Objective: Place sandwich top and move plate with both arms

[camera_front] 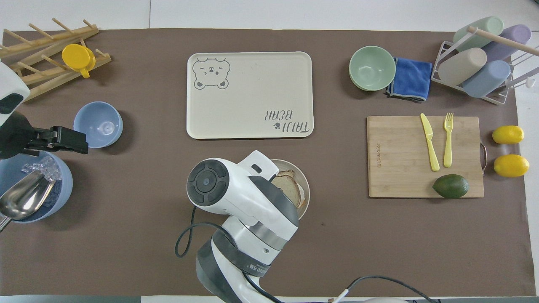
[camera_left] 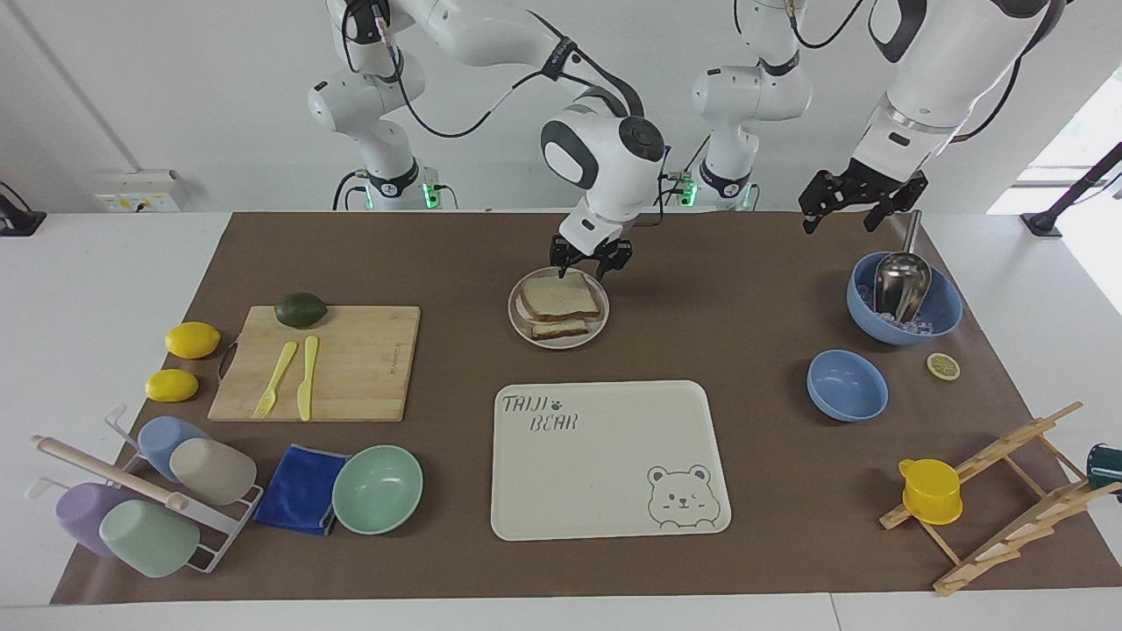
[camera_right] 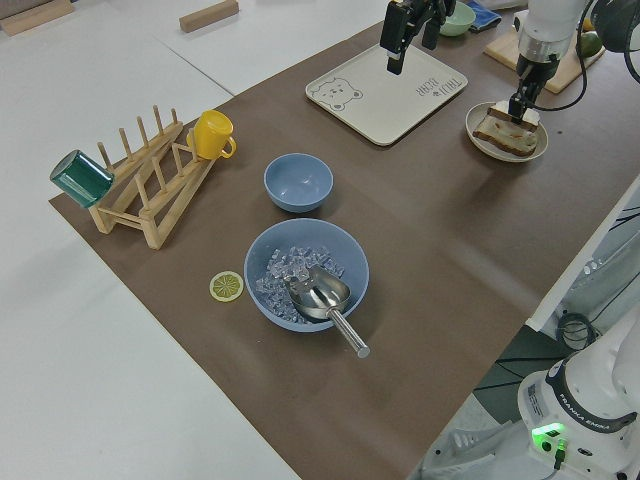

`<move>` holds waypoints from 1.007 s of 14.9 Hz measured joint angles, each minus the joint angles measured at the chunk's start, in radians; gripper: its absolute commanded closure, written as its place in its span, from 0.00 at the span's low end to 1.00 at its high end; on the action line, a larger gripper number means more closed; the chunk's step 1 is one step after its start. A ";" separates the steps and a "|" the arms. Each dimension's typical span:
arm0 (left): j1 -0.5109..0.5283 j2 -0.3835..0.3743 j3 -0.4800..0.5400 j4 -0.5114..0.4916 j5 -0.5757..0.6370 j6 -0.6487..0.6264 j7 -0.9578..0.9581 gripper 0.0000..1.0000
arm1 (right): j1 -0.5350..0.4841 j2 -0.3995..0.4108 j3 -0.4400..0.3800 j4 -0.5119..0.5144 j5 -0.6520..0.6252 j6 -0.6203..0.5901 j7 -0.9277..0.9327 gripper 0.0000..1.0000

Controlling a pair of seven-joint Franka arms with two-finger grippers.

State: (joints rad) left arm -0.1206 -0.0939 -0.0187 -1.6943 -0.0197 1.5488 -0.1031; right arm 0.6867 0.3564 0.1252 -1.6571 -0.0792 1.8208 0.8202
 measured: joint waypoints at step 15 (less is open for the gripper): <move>-0.001 0.000 -0.002 0.000 0.000 0.000 -0.001 0.00 | -0.631 -0.362 -0.013 0.035 0.068 -0.276 -0.516 0.00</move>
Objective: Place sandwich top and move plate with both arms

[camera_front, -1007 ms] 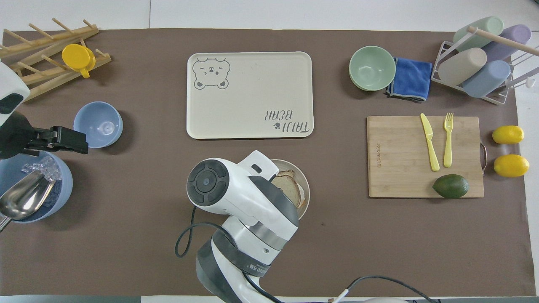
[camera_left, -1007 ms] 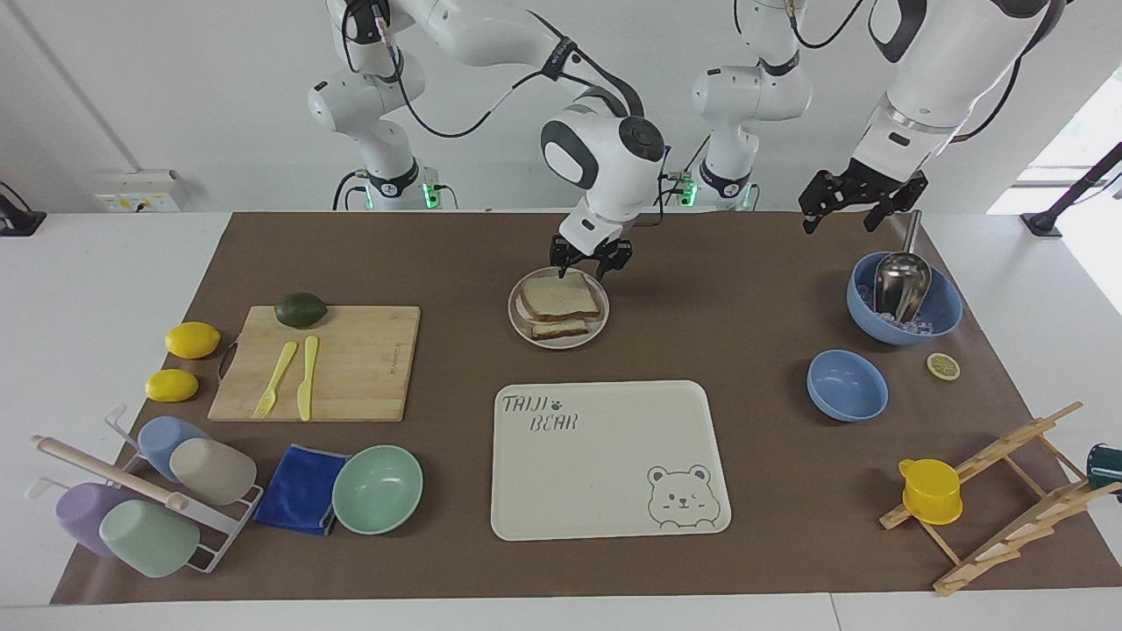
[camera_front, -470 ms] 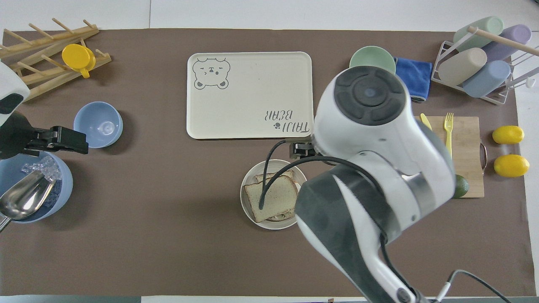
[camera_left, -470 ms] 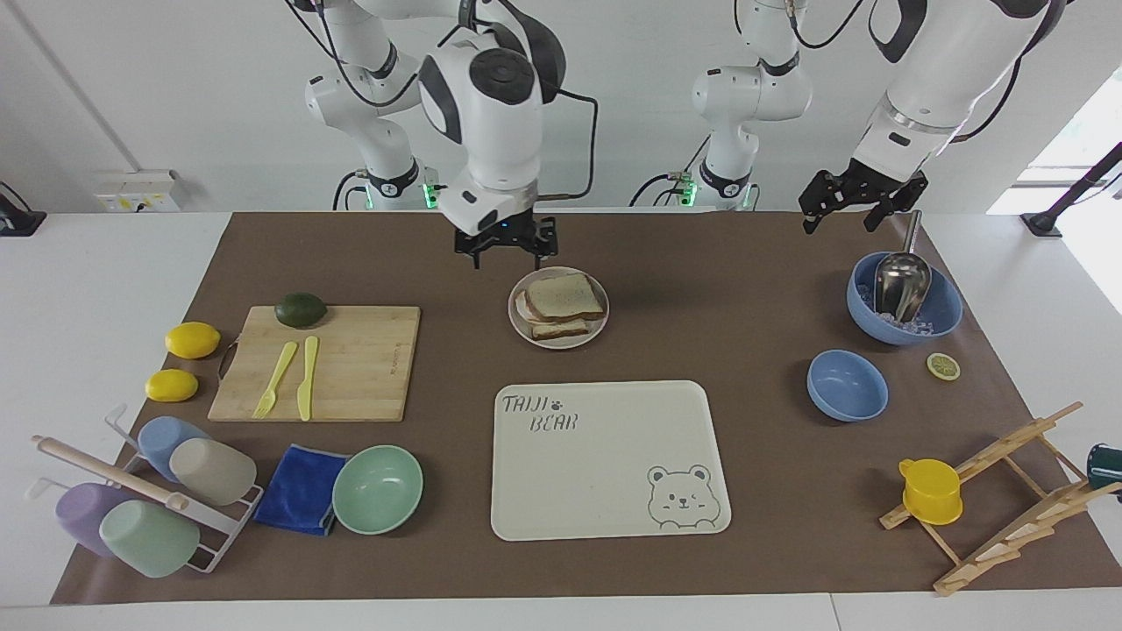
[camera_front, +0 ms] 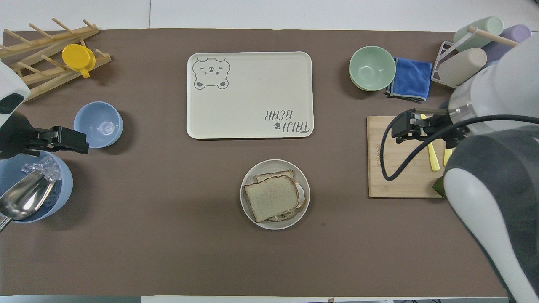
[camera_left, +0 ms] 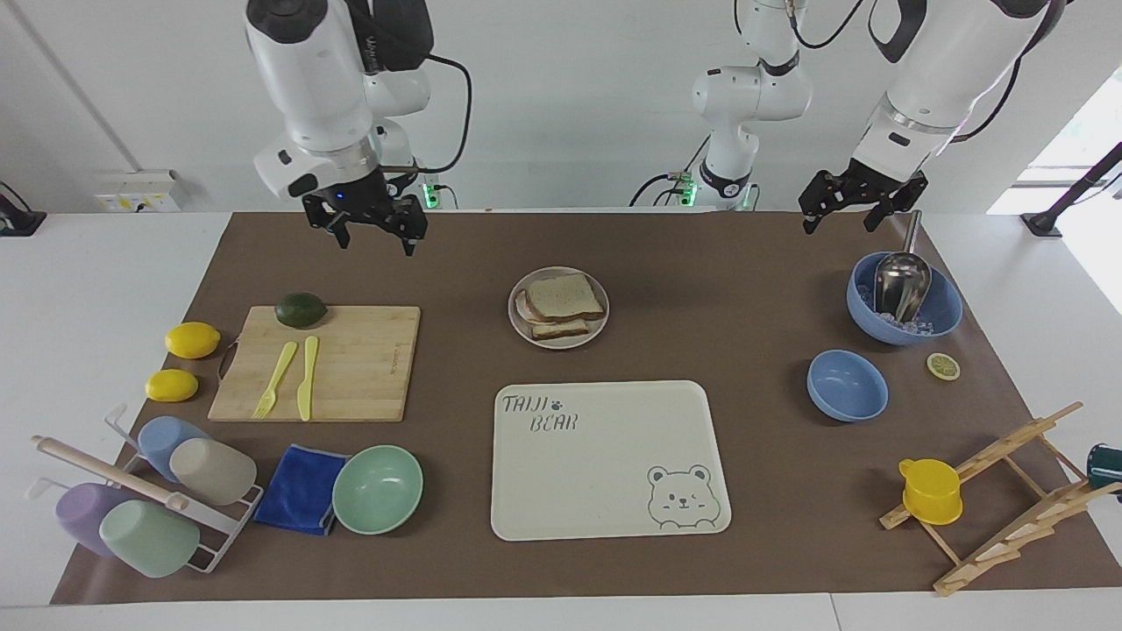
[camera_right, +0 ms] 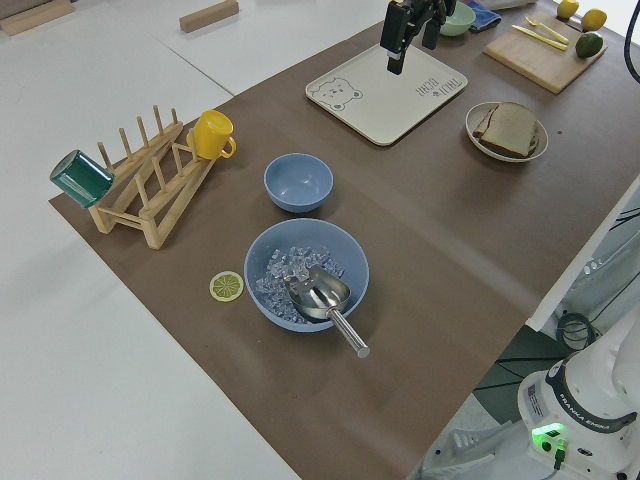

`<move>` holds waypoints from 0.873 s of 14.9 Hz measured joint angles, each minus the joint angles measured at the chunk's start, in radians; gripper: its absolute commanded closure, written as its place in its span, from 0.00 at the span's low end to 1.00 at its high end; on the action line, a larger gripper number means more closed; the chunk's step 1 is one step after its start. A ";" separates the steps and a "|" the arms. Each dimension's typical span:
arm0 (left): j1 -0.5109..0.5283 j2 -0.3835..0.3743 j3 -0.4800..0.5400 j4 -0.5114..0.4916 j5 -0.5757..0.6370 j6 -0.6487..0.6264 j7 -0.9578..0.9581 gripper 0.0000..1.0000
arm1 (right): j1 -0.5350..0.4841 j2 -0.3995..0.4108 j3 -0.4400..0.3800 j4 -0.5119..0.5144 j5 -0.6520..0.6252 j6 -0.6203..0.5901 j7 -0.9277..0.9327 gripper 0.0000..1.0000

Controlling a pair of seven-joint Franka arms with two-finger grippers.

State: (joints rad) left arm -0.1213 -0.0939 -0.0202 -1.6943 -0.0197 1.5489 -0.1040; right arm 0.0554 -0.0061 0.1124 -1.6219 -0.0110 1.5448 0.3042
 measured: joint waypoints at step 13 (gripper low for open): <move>-0.003 -0.027 -0.007 -0.027 0.000 0.001 -0.002 0.00 | -0.007 0.005 -0.158 -0.002 0.012 -0.034 -0.205 0.00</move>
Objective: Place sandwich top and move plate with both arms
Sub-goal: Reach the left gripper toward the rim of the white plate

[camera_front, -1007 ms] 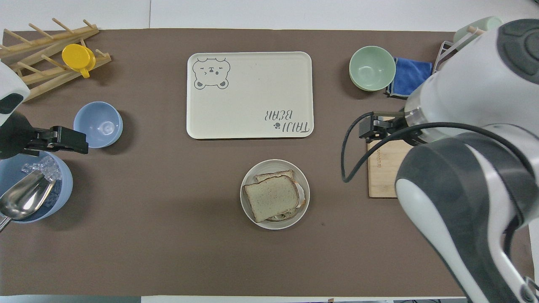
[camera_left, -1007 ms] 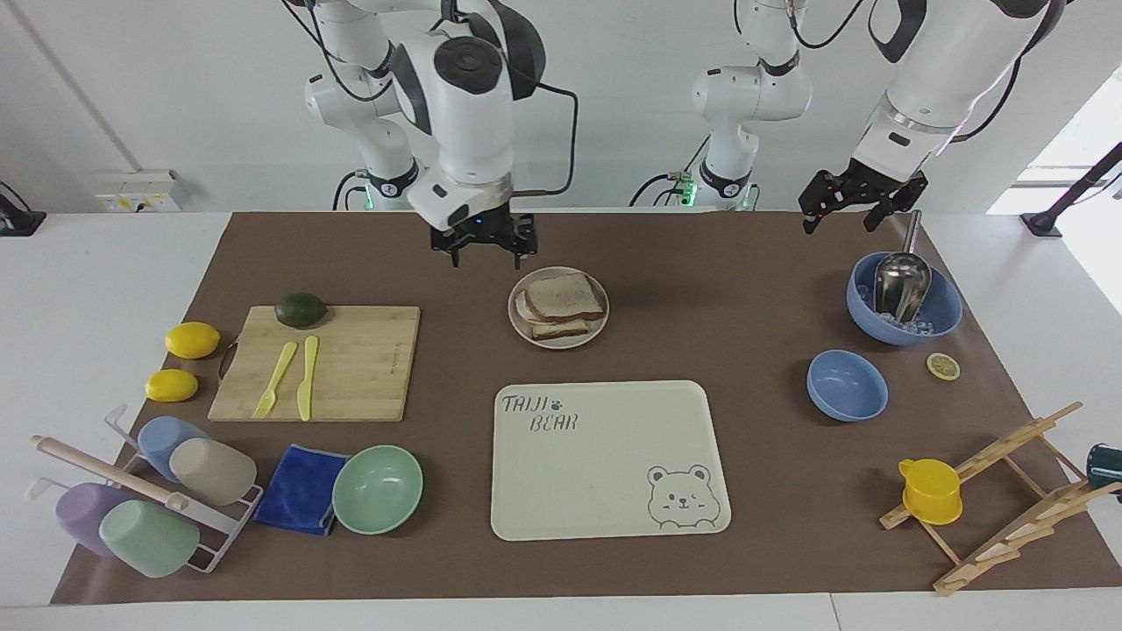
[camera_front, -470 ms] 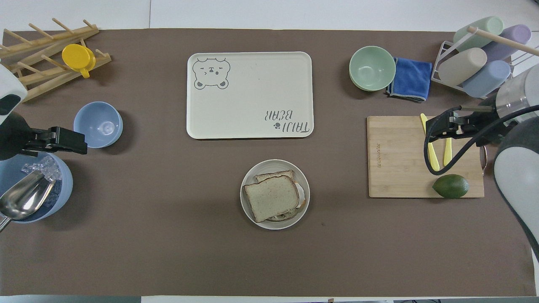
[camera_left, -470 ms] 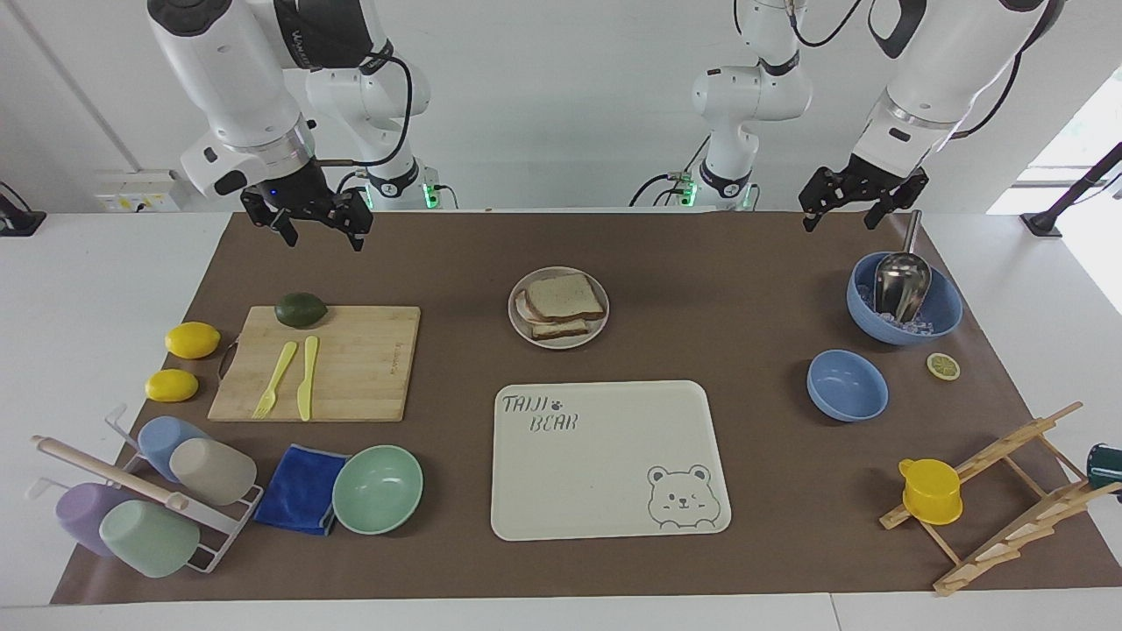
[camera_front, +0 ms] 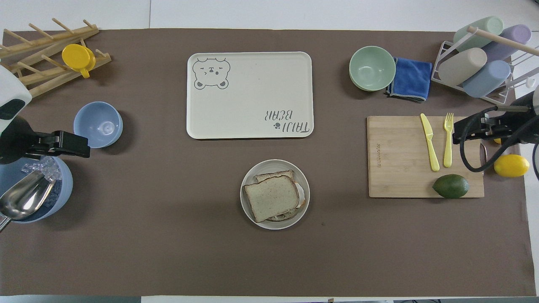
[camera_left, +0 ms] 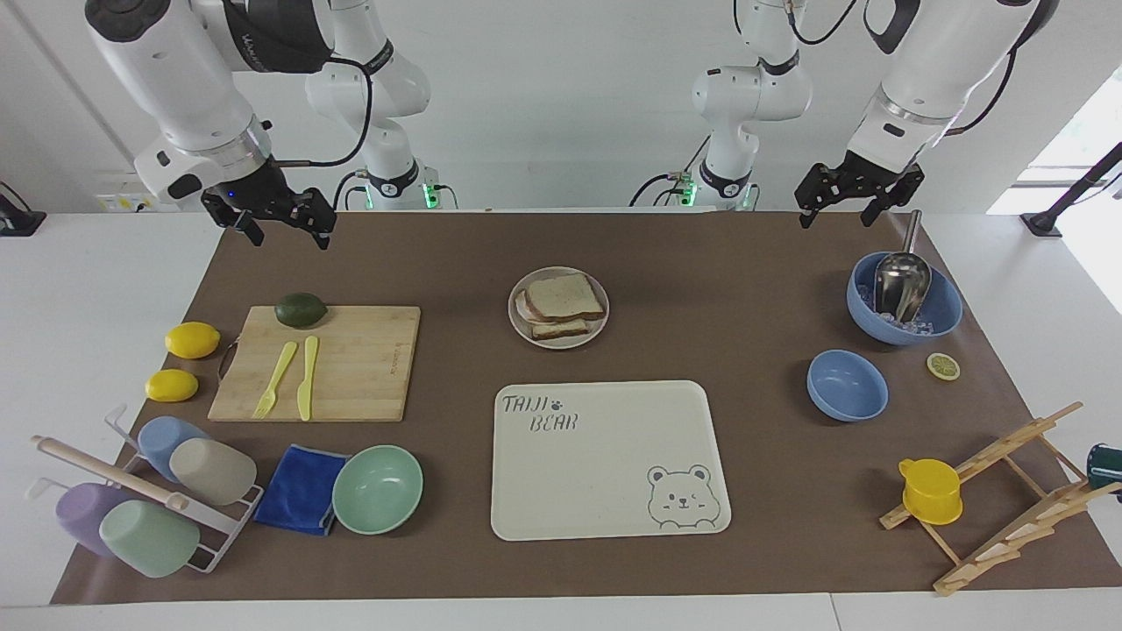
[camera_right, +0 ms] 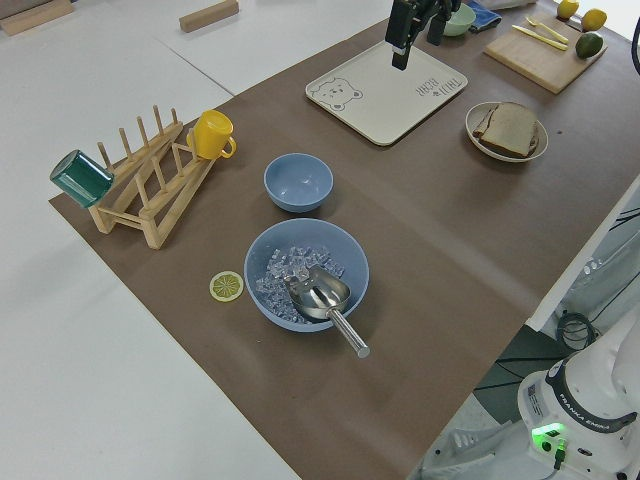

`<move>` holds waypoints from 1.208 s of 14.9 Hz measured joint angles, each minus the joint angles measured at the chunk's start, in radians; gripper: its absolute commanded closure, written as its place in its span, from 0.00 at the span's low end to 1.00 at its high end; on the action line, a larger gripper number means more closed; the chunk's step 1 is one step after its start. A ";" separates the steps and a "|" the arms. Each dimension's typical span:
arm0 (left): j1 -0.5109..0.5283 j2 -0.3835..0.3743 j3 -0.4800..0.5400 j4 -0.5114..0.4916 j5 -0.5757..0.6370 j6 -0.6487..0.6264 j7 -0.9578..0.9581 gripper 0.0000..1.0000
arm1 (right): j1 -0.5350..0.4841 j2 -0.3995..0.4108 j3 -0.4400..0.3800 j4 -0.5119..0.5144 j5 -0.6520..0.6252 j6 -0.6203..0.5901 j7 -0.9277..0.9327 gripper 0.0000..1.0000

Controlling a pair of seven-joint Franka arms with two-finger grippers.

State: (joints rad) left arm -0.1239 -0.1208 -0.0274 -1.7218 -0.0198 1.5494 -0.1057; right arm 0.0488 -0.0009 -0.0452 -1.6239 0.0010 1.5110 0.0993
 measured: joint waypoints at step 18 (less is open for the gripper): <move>-0.380 0.108 -0.021 -0.454 -0.112 0.643 -0.264 0.00 | 0.028 0.007 -0.056 0.004 -0.002 0.024 -0.135 0.00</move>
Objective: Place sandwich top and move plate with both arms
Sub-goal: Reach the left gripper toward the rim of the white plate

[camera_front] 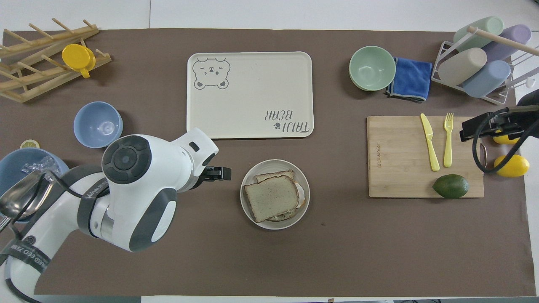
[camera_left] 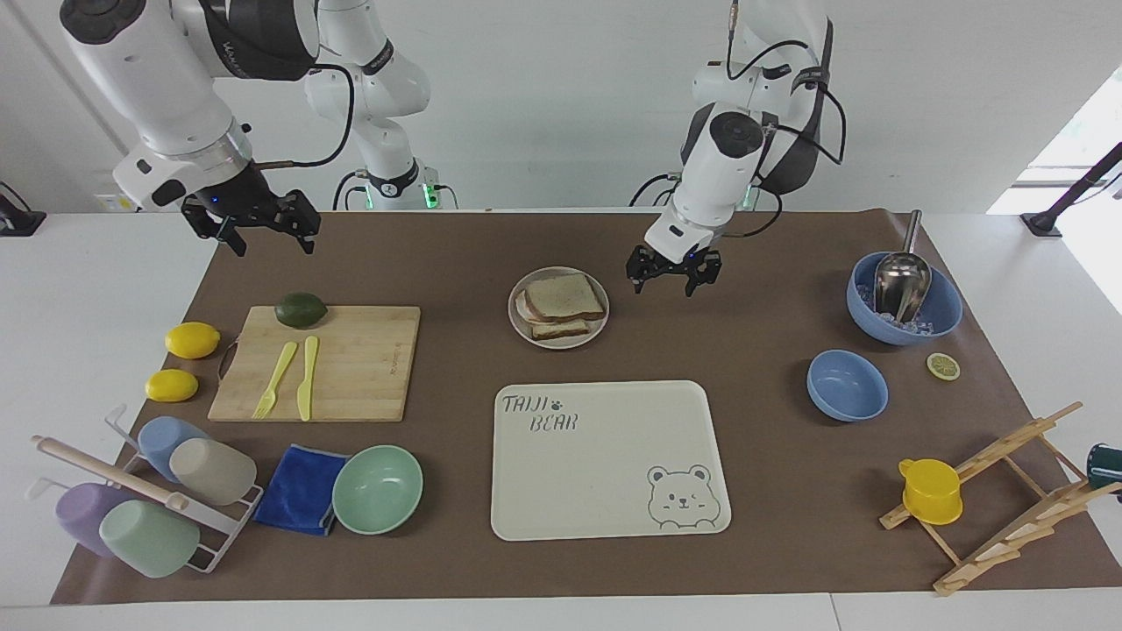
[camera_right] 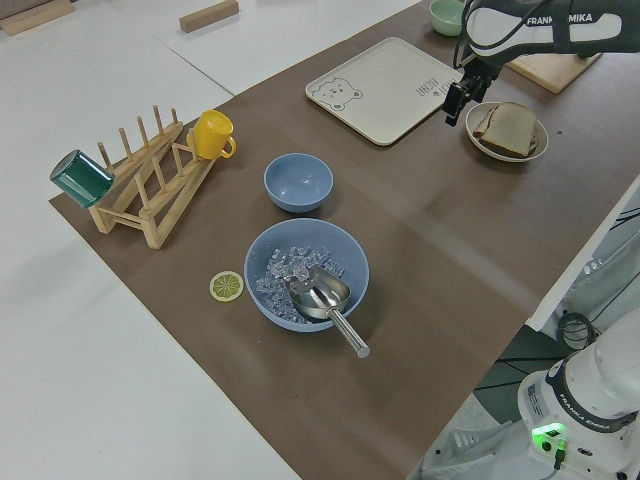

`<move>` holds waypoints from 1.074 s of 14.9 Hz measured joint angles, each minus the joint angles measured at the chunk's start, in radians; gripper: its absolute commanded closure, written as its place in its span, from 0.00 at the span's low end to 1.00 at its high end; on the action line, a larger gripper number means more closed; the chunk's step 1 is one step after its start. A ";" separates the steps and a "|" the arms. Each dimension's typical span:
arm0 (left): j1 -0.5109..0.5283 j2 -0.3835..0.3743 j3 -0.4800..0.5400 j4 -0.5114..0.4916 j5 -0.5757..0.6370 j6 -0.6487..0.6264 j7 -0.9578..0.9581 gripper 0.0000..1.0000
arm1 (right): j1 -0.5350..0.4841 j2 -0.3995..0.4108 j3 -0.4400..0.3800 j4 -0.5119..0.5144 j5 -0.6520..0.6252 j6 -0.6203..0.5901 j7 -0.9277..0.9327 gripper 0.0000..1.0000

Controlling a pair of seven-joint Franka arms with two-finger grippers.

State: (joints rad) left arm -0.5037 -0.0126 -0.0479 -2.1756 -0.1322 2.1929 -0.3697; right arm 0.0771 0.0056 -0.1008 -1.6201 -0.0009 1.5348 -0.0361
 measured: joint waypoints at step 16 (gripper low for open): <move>-0.094 0.083 0.001 -0.113 -0.072 0.187 -0.003 0.19 | 0.004 -0.027 -0.004 -0.031 0.000 -0.024 0.000 0.00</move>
State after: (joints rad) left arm -0.5977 0.0705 -0.0473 -2.2889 -0.2045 2.3795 -0.3729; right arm 0.0809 -0.0210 -0.1043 -1.6513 -0.0009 1.5112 -0.0364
